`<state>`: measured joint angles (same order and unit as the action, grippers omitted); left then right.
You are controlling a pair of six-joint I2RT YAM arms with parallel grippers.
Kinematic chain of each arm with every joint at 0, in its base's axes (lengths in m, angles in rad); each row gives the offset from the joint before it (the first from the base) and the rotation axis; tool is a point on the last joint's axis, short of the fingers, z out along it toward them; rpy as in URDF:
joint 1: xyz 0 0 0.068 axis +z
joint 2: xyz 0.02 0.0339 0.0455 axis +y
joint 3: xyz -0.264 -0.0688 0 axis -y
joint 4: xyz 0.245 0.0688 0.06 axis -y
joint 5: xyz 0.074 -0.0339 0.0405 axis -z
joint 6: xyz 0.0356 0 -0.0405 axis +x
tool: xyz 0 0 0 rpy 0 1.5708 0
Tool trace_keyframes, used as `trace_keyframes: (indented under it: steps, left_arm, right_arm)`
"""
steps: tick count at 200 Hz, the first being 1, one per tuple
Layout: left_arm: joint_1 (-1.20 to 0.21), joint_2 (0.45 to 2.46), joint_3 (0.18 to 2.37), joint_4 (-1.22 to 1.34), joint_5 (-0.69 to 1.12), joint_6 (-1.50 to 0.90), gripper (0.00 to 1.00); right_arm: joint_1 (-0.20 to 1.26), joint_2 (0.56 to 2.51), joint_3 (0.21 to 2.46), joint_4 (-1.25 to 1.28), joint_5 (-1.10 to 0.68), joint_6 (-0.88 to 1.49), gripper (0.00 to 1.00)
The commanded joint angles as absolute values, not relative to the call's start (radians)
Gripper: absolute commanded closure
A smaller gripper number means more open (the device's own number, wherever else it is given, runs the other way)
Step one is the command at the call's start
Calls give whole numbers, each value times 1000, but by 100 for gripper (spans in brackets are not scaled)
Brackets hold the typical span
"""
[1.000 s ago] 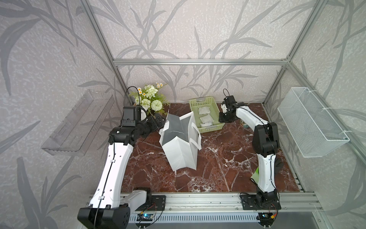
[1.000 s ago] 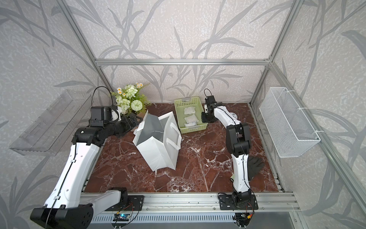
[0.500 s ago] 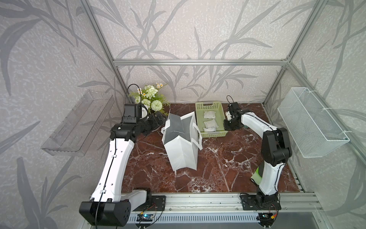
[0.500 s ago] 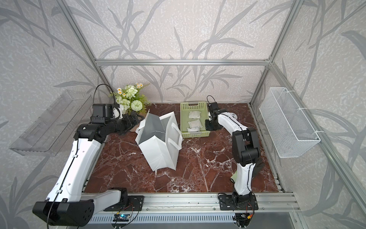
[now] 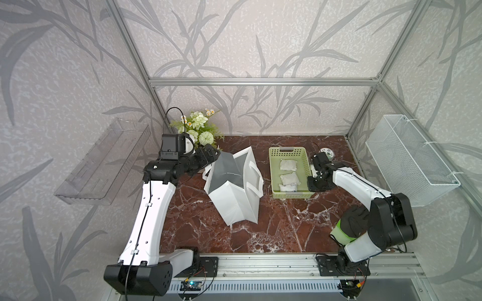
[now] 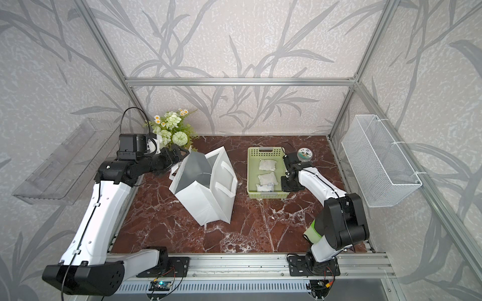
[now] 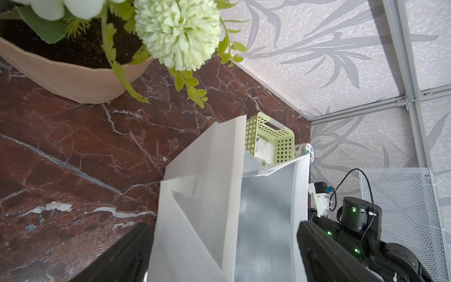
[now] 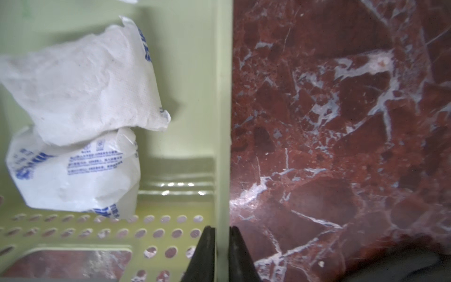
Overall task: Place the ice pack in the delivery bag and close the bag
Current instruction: Move the bin to the center of the board, then pick up the delivery bag from the center of the board.
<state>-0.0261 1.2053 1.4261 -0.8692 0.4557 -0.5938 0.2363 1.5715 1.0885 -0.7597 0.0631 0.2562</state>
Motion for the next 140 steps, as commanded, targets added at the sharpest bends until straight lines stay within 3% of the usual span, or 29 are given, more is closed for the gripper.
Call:
trace_keyframes:
  steps: [1,43,81,103,140]
  left_arm:
    - [-26,1227,1446,-889,476,-563,7]
    - [-26,1267,1446,-897,498,-550,31]
    - [-26,1288,1448,-899,521,-553,54]
    - [-26,1292,1446,-893,529,-565,64]
    - [-36,1276,1397,-768,606,-688,89]
  right_arm:
    - [232,1532,1107,-817,95,261,72]
    - [232,1469,1244,-896,99,237,44]
    - [251,1474,1350,-933,88,222,38]
    - [279,1537,1400,-956,94,227,34]
    - [314,1671,1480,-959,39,263,29]
